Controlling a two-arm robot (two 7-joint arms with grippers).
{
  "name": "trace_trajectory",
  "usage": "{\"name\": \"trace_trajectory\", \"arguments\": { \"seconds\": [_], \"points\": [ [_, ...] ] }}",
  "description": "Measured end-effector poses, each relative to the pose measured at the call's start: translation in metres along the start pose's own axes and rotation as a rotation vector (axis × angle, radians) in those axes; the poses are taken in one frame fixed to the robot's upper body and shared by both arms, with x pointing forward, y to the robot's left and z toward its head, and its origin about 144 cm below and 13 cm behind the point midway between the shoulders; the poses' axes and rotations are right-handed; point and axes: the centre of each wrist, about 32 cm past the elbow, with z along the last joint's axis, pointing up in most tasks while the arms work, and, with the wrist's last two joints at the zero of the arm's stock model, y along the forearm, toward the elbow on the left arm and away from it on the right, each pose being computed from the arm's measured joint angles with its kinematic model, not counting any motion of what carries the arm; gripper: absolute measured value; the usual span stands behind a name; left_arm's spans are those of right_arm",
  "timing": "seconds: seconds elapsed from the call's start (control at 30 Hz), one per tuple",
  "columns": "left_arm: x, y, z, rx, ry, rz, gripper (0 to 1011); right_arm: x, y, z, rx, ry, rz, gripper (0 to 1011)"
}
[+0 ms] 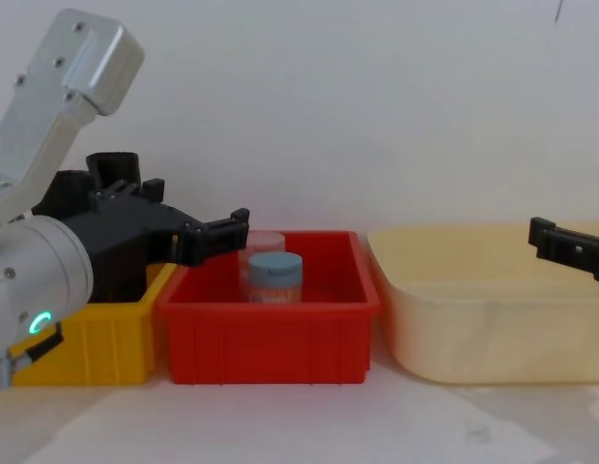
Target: Pick up the garbage bag with the one hand and transfer it to the other hand.
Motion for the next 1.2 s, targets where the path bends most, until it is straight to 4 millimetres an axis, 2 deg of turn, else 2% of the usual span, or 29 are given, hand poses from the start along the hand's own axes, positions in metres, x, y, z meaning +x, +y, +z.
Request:
{"name": "trace_trajectory", "arguments": {
  "seconds": [1.2],
  "points": [
    [0.0000,0.0000,0.0000,0.000,0.000,0.000,1000,0.0000,0.0000,0.0000,0.000,0.000,0.000,1000]
  ]
}}
